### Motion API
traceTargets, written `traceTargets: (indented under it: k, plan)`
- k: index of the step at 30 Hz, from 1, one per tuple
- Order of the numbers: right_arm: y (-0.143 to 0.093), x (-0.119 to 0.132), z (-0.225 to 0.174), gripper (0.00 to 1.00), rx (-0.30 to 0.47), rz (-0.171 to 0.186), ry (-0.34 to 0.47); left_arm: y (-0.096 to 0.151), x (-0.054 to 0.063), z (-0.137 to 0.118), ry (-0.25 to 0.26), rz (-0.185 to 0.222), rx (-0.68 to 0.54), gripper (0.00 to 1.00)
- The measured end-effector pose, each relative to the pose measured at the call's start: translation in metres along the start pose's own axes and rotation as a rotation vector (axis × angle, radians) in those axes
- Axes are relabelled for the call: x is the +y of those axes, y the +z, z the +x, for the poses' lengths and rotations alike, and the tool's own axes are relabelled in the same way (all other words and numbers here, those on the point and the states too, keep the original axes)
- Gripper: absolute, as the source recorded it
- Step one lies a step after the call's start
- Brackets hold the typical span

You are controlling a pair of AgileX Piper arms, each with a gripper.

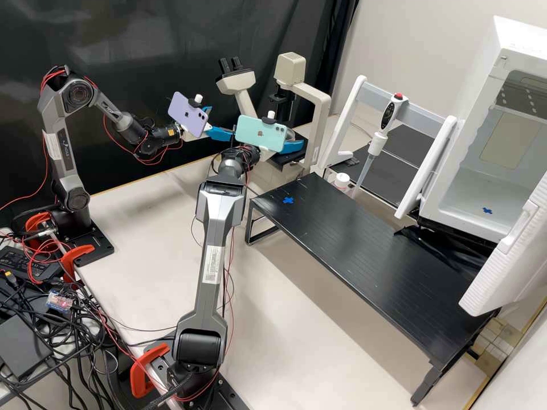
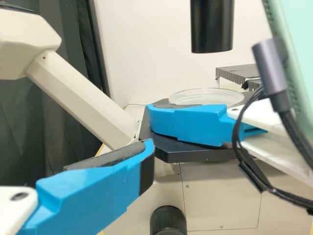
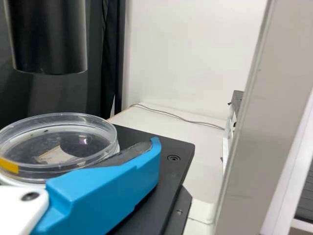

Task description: Move the petri dish to the bench

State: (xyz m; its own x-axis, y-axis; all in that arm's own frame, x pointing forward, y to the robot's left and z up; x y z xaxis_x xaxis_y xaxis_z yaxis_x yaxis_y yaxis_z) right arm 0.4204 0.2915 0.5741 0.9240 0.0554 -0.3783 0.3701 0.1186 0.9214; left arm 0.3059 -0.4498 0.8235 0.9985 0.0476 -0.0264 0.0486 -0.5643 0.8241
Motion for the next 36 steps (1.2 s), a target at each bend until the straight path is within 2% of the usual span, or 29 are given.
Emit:
traceTargets:
  k: [2,3,14,36]
  plan:
    - [-0.0005,-0.0002,0.0012,1.0,-0.001,-0.002,0.0,0.0,0.0,0.0,0.0,0.0,0.0,1.0]
    - [-0.0008,0.0,0.0013,0.0,0.0,-0.008,0.001,0.0,0.0,0.0,0.0,0.0,0.0,1.0]
    - [-0.0017,-0.0011,0.0017,0.0,-0.004,0.001,-0.02,0.0,0.0,0.0,0.0,0.0,0.0,1.0]
    - [-0.001,-0.0048,0.0017,0.0,0.006,-0.019,-0.044,0.0,0.0,0.0,0.0,0.0,0.0,1.0]
